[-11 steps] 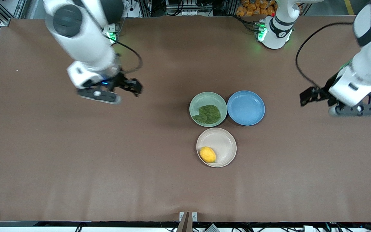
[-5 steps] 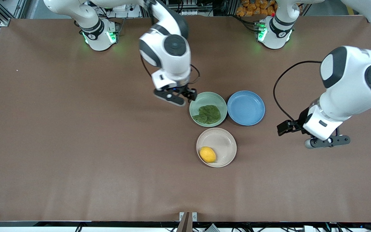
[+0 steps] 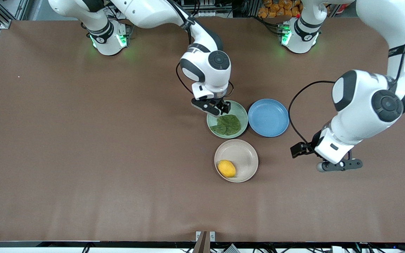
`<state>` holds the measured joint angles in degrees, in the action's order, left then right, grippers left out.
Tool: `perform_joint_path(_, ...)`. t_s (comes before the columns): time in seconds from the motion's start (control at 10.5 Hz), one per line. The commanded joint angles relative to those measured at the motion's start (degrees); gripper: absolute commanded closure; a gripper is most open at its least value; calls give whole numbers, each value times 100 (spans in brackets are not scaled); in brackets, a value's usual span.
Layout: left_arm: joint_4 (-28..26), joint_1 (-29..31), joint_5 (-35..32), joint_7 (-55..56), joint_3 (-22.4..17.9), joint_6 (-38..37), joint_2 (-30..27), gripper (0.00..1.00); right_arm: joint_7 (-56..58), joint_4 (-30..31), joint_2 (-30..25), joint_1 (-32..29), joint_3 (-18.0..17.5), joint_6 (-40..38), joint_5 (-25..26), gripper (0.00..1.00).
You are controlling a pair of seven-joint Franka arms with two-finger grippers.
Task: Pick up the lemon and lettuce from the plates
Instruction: 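Lower the right gripper onto the lettuce leaf while the left gripper nears the lemon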
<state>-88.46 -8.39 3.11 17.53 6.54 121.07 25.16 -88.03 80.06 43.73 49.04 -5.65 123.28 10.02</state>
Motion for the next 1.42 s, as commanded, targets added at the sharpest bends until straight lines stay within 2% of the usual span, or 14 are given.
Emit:
perform_joint_path(0.0,136,-163,84,294,-39,380,304,0,-293,-1016,818,228,64,-67,525,0)
perform_joint_path(0.19,136,-269,75,426,-39,575,437,0,-311,-1229,1057,264,64,107,808,1)
perform_joint_path(0.57,136,-357,102,751,-30,1014,665,0,-425,-1265,1304,466,397,635,826,11)
perform_joint_path(0.66,136,-426,102,969,-30,1259,753,0,-425,-1265,1322,466,406,671,826,19)
perform_joint_path(0.76,136,-497,102,1172,-30,1470,841,0,-416,-1265,1331,466,459,671,843,36)
perform_joint_path(0.85,136,-541,102,1313,-30,1638,902,0,-399,-1265,1331,466,468,671,904,56)
perform_joint_path(0.95,136,-576,110,1462,-30,1805,973,0,-390,-1257,1331,466,459,663,1140,70)
perform_joint_path(1.14,136,-690,119,1997,-30,2287,1139,0,-128,-1256,1270,440,450,584,1204,100)
perform_joint_path(1.33,136,-840,110,2534,-30,2753,1298,0,-4,-1195,911,405,433,392,1116,100)
